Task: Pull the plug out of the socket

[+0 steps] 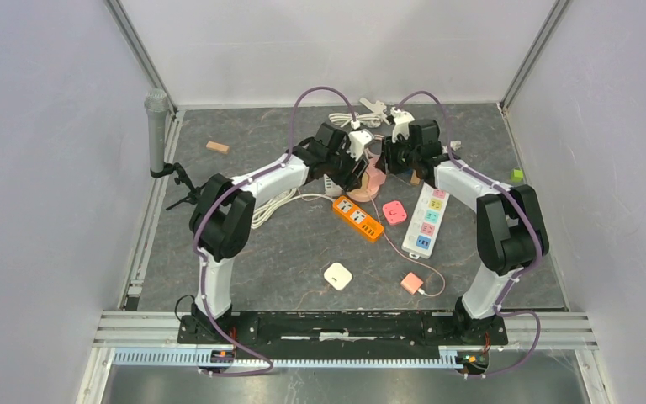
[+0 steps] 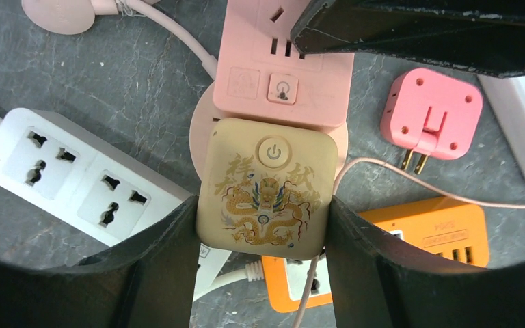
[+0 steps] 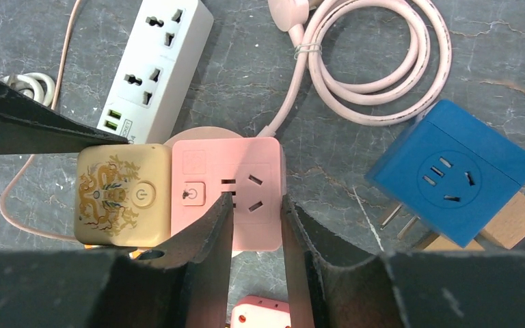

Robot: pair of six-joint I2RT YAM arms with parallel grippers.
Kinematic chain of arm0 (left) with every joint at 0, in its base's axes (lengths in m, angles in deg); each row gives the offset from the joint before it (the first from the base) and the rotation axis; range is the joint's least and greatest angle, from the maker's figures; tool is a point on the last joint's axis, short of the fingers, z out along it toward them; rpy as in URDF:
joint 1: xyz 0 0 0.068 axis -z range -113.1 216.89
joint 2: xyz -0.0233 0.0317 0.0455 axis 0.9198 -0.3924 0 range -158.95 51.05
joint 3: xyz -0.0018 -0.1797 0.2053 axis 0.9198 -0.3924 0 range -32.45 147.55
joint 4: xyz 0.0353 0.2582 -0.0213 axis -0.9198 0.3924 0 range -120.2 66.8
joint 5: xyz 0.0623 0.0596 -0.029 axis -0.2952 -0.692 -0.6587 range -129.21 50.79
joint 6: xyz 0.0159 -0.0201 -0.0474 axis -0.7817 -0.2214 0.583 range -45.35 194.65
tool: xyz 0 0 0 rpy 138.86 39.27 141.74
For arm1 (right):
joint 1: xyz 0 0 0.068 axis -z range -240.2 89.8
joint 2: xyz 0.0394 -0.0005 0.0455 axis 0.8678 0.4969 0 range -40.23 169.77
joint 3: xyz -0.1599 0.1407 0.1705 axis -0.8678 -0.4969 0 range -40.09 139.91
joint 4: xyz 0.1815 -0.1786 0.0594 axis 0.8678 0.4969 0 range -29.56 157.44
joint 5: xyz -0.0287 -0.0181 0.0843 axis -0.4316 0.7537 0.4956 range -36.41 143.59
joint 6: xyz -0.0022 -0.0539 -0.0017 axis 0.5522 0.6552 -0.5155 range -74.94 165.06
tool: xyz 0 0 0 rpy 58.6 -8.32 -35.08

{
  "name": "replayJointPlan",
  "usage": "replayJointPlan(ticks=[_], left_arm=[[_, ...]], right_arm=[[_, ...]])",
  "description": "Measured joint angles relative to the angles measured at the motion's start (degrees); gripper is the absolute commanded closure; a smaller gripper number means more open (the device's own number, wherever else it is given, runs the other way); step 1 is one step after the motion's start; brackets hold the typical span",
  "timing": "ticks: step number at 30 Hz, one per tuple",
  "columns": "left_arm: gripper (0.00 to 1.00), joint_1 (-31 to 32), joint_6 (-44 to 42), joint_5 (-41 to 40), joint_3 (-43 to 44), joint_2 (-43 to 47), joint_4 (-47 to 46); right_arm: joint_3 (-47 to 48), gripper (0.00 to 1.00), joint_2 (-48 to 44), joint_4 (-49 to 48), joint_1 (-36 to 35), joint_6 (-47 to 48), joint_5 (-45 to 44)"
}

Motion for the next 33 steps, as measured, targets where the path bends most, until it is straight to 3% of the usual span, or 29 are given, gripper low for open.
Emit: replayJointPlan(ticks=[6,16,24,33], left_arm=[[0.98,0.48,-3.54,-0.98,-0.83,0.24,-0.17],[0.98,-2.14,5.22,3.72,-3.69,0.7,-4.98],[0.98,-0.04,0.7,-0.79,-3.69,1.49,-3.89],[0.98,-3.13,7.45,5.84,-4.09,1.49,-4.92]], right_arm=[[-1.44,0.65,-0.79,-1.03,-0.66,0.0,-0.24],[-3.82,0.65,-1.68,-4.66,-1.7,0.09,-3.28],[-5.51,0.66,-2.8,-5.75,-2.71,0.42,-6.03],[-9.9,0.65,-5.11,-11.28,-3.65,1.97,-7.85]])
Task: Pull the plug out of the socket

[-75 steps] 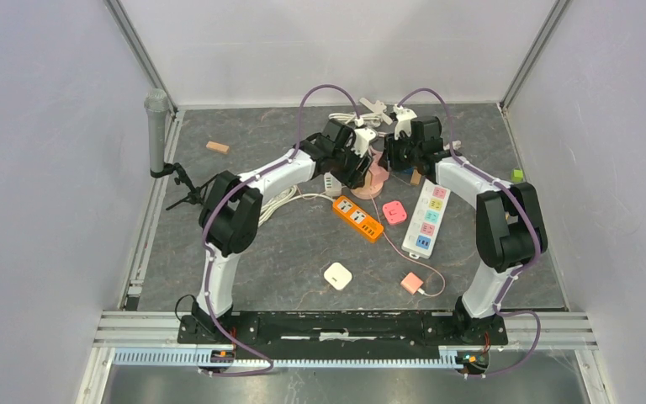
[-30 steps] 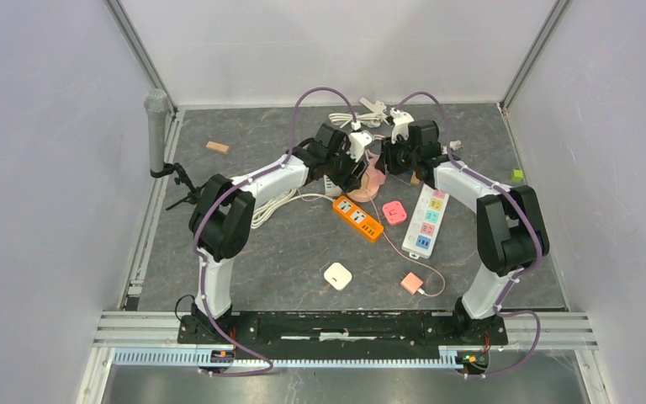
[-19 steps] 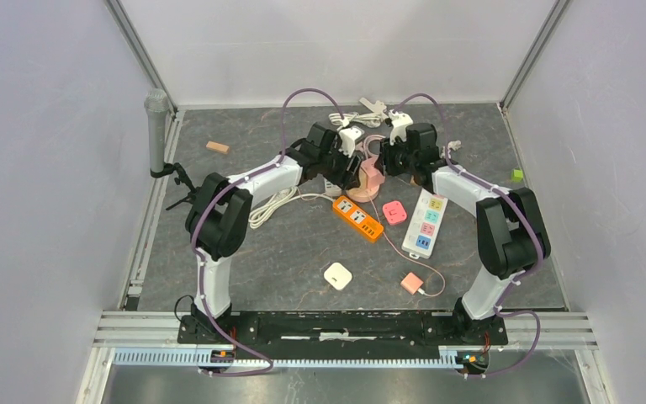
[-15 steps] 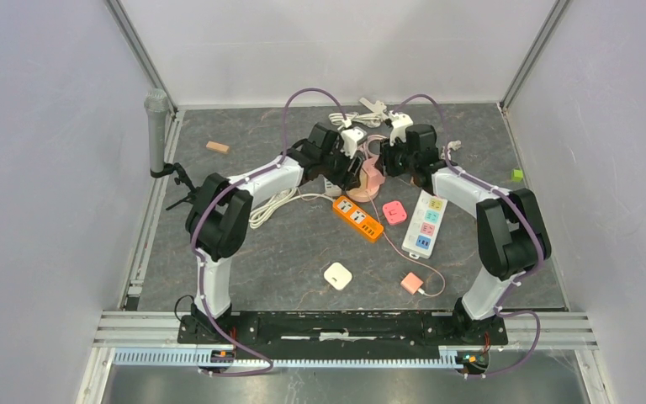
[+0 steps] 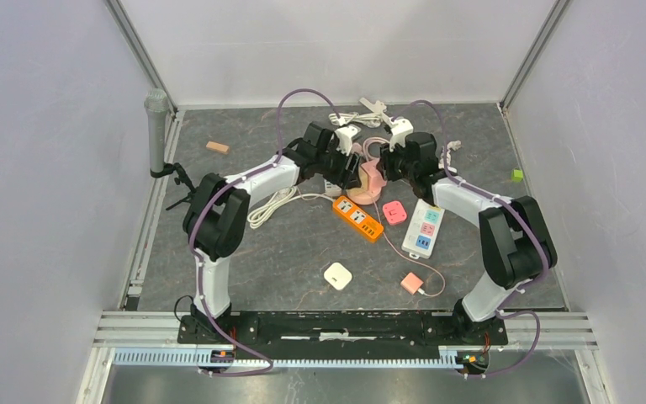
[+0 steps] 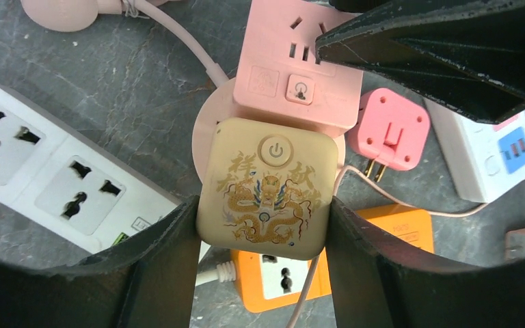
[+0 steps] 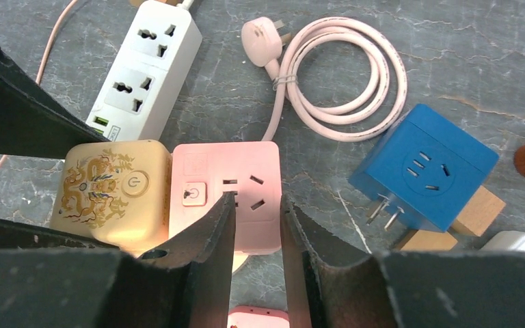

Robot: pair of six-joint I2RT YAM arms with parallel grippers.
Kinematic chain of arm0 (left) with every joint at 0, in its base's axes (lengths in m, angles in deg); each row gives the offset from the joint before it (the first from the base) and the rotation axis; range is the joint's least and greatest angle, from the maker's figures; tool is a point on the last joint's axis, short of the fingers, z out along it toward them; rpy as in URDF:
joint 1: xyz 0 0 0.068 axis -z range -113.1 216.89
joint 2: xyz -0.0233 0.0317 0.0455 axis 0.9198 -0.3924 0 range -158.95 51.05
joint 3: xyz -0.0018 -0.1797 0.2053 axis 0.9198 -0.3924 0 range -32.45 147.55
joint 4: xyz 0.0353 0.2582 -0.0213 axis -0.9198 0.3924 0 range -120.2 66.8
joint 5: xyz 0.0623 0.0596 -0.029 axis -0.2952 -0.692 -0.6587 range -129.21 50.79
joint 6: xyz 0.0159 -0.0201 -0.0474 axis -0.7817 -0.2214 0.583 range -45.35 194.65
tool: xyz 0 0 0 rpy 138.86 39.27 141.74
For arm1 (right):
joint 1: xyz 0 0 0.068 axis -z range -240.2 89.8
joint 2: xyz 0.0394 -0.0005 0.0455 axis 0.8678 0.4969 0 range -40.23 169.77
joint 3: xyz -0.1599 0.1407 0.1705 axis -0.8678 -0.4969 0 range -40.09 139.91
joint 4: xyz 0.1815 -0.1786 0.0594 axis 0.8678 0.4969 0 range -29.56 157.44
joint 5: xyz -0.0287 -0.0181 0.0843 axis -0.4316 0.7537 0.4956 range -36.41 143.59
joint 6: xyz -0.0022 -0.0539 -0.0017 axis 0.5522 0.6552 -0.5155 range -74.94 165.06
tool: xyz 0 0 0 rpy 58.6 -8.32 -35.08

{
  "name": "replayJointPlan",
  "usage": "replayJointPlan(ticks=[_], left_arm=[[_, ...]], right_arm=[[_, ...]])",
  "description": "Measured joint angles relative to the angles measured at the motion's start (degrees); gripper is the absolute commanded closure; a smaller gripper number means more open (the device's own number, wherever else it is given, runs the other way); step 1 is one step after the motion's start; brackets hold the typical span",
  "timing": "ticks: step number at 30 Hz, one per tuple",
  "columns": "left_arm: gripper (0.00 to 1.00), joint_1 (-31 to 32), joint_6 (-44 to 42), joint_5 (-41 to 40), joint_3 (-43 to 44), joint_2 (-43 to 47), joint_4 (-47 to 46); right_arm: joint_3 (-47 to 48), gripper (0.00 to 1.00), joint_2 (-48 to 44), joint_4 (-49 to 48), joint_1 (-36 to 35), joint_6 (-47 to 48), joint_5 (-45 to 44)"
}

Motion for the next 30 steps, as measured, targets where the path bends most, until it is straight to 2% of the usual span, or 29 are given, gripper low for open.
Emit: replayJointPlan(ticks=[4,9,11,15,18,24,30], left_arm=[[0.98,-0.79,2.21,2.91,-1.64,0.04,-3.08],[0.98,1.49,-2.71,-0.72,-4.48,1.86,-4.83],[0.98,2.43,-5.18,-2.75,-4.83,2.25,-4.72],[0.98,2.78,-9.05,-3.15,-5.66,2.38,-4.63],[0.98,2.95,-11.8,-3.06,-6.05,2.49,-4.28],[0.98,2.97,-15.17,-2.16,-6.93,2.73,-5.22],[0.98,2.97,-15.91,-2.05,-7.45,2.93,-5.99]], right_arm=[[-1.55,0.65,-1.05,-1.64,-0.22,0.79,-0.28],[-2.73,0.63,-2.25,-1.44,-0.39,1.27,-0.42],[-2.67,0.57,-2.69,-0.11,-0.42,1.33,-0.33],[-0.52,0.35,-2.47,3.87,-0.37,0.72,0.24],[2.38,0.27,-1.73,8.63,0.46,-0.17,0.59],[9.57,0.24,2.36,17.46,2.8,-5.27,4.07],[12.28,0.26,5.4,18.53,3.76,-12.09,8.72]])
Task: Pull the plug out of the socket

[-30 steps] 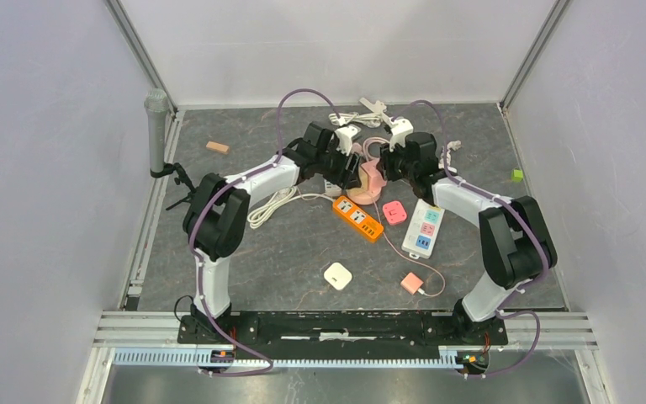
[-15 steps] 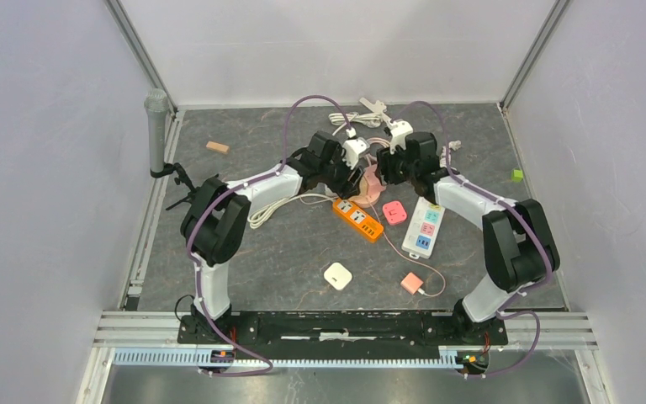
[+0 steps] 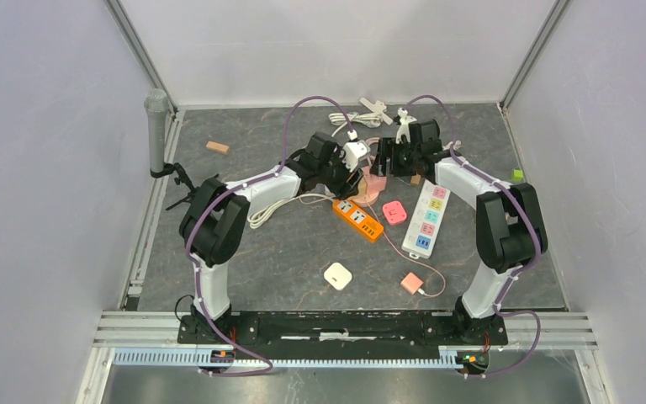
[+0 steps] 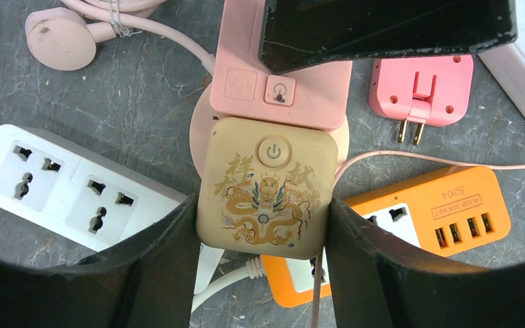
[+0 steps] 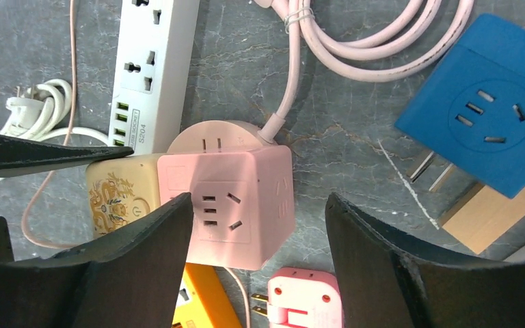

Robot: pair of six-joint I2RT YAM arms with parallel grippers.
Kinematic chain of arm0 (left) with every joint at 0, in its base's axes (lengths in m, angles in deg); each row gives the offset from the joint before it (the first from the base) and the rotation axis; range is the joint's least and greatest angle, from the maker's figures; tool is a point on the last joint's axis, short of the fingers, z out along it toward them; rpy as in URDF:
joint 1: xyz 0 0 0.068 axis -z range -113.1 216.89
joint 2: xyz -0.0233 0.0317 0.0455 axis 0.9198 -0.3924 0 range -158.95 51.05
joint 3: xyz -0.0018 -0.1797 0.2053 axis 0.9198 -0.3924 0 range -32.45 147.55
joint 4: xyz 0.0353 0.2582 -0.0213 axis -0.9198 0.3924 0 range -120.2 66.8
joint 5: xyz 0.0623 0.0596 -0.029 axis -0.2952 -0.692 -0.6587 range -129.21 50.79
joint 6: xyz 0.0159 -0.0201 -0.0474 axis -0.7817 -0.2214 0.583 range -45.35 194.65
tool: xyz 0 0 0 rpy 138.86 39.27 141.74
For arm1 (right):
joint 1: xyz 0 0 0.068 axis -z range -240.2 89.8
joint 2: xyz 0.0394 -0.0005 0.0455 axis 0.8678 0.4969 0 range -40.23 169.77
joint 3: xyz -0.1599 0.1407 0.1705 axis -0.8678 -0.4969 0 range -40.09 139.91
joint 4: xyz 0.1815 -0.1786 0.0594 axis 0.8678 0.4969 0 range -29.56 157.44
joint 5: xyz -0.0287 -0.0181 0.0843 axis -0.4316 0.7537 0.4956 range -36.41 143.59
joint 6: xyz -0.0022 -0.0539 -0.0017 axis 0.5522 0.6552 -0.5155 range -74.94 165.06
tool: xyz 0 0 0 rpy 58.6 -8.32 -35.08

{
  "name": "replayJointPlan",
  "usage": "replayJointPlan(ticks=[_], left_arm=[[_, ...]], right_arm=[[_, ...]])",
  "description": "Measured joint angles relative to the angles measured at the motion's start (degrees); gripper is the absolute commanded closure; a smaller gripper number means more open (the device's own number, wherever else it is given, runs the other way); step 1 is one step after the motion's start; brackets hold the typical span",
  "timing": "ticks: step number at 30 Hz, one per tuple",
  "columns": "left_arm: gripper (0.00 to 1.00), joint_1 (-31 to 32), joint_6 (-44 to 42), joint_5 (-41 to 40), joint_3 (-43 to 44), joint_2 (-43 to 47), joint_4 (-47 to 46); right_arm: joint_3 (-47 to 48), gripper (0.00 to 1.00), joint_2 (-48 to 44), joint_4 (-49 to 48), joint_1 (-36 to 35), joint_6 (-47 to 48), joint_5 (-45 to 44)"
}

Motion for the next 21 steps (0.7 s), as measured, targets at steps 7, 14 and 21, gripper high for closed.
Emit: replayJointPlan(ticks=[7,14,21], left_arm=[[0.98,0.0,0.28,-0.13,0.09,-0.02,0.02],[0.98,-0.48,3.5,-0.46,0.57,-0.04,0.46],[0.98,-1.62,6.47,1.36,0.57,-0.04,0.15]], right_arm=[[-2.29,0.46,-0.07,-3.56,0.42,-3.13,2.91],[-9.55,0.52,-4.17,-9.49,0.33,0.66,4.17],[-14.84,0.53,-6.71,-14.56,-0.35,4.48,2.73]])
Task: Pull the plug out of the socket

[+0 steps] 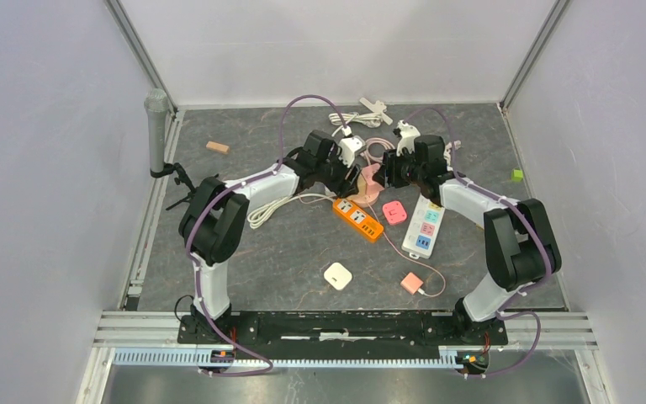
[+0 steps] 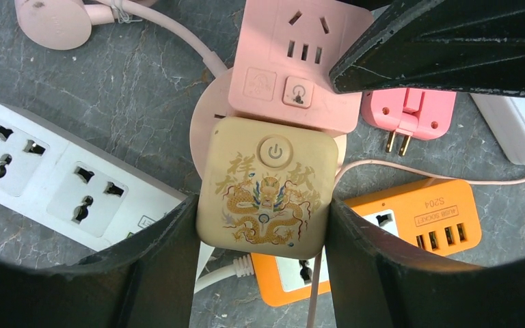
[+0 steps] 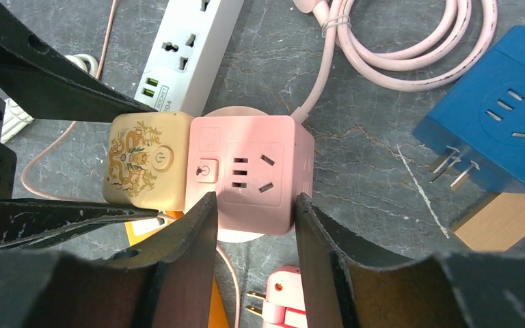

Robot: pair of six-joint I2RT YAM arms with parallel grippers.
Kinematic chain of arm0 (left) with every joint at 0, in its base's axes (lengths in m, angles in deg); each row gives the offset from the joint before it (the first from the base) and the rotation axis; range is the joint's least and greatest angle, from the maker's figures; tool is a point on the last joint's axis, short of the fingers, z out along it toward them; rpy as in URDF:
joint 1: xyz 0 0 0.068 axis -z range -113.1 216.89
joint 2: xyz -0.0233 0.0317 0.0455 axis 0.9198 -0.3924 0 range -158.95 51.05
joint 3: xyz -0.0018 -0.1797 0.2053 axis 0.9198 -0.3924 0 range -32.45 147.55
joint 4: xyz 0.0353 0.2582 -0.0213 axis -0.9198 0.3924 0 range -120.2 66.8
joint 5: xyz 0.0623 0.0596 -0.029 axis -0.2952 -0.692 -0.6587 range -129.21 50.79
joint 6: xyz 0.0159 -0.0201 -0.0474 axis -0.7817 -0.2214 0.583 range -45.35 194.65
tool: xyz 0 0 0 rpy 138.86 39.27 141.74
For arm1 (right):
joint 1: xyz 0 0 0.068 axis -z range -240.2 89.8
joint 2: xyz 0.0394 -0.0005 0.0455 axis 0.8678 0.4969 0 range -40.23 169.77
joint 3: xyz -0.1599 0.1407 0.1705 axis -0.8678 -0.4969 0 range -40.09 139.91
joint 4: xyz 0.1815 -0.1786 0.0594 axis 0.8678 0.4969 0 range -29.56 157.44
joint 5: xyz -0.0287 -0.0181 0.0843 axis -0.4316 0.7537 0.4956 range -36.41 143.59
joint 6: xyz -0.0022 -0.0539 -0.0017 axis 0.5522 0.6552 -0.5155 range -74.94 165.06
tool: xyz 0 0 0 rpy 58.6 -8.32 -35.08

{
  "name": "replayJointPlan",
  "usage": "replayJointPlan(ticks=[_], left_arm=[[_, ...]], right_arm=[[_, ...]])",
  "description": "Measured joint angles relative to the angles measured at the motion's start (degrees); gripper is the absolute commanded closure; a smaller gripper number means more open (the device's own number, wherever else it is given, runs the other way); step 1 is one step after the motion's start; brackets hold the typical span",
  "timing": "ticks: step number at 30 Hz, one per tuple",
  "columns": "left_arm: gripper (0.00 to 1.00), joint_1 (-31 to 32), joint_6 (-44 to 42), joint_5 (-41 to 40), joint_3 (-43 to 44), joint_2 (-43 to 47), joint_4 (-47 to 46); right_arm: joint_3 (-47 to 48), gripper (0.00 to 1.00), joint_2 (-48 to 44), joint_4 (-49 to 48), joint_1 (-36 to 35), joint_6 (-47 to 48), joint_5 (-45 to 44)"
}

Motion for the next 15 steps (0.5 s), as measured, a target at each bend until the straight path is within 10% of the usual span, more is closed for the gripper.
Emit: replayJointPlan(ticks=[15], left_arm=[[0.98,-1.99,-2.14,1.68,-11.45,5.92,-10.62]], right_arm=[[1.64,0.57,1.55,0.2,-2.32,-1.05,-2.69]])
